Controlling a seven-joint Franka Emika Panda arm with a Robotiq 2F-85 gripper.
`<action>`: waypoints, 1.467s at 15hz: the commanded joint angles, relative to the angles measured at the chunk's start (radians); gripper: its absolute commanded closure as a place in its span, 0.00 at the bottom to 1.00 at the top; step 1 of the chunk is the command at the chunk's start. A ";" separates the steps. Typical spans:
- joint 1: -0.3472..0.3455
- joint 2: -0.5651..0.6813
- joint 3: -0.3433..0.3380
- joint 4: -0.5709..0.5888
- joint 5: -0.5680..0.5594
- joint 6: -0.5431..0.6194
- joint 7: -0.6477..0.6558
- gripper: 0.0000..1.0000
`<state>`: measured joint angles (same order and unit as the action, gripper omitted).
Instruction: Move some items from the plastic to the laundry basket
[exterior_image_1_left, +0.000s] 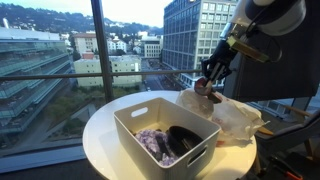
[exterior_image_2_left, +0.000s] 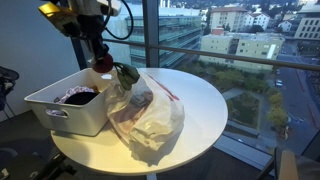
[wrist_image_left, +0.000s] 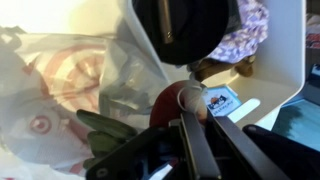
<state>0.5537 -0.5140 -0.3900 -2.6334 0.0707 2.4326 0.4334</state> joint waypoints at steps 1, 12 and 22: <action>-0.064 0.026 0.071 0.073 0.279 -0.160 -0.199 0.93; -0.169 0.139 0.350 0.099 0.768 -0.195 -0.675 0.93; -0.206 0.349 0.589 0.125 0.628 0.079 -0.802 0.70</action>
<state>0.3730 -0.2123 0.1599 -2.5413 0.7612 2.4368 -0.3509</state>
